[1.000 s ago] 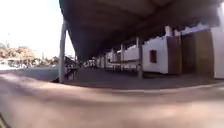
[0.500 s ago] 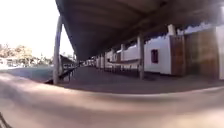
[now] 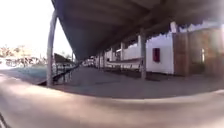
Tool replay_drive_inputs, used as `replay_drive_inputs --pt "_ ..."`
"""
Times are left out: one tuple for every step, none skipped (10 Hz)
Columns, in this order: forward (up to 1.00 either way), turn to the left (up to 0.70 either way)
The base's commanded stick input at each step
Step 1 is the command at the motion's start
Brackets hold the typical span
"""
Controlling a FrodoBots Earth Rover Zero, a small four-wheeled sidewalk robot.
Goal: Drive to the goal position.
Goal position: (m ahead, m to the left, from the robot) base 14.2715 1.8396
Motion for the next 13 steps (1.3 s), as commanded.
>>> replay_drive_inputs --pt "0.7 0.0" --pt "0.7 0.0" --pt "0.7 0.0" --pt "0.7 0.0" --pt "0.7 0.0" --pt "0.7 0.0" --pt "0.7 0.0" --pt "0.7 0.0" --pt "0.7 0.0" --pt "0.7 0.0" --pt "0.7 0.0" --pt "0.26 0.0" --pt "0.0 0.0"
